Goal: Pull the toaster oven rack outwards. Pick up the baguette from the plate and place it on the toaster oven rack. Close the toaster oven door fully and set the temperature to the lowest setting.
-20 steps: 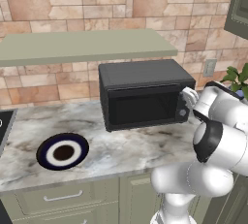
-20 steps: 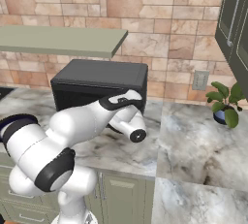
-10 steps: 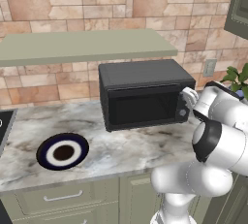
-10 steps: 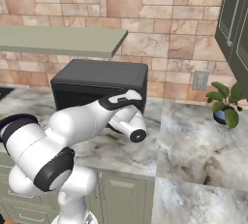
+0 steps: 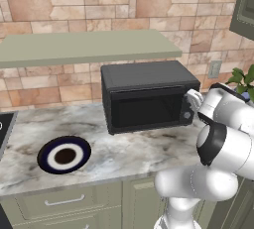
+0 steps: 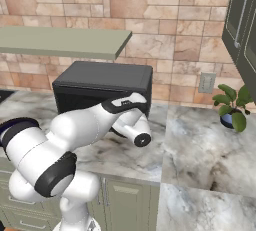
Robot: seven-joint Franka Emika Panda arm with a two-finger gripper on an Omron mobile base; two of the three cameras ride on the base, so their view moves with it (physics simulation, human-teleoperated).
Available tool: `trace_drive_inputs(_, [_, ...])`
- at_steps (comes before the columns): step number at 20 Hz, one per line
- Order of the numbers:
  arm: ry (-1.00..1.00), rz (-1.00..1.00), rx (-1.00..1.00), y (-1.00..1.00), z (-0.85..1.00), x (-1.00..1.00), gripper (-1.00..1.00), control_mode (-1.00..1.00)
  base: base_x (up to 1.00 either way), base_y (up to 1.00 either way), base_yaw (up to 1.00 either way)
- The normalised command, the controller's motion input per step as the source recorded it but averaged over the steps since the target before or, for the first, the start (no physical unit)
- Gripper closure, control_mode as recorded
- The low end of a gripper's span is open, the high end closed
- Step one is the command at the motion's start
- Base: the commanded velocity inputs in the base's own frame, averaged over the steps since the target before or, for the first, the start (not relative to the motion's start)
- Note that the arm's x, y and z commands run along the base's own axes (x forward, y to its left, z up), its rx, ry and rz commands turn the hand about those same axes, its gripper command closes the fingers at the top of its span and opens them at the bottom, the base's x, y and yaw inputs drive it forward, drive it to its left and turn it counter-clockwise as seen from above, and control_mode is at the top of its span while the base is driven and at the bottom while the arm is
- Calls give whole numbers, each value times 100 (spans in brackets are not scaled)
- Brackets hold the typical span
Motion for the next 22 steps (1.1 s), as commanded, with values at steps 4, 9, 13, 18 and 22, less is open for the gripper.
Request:
trace_drive_inputs(4, [0,0,0,0,0,0,-100,-100,0,0,0])
trace_drive_inputs(9, [0,0,0,0,0,0,-100,-100,0,0,0])
trace_drive_inputs(13, [0,0,0,0,0,0,-100,-100,0,0,0])
trace_drive_inputs(18, [0,0,0,0,0,0,-100,-100,0,0,0])
trace_drive_inputs(22, [0,0,0,0,0,0,-100,-100,0,0,0])
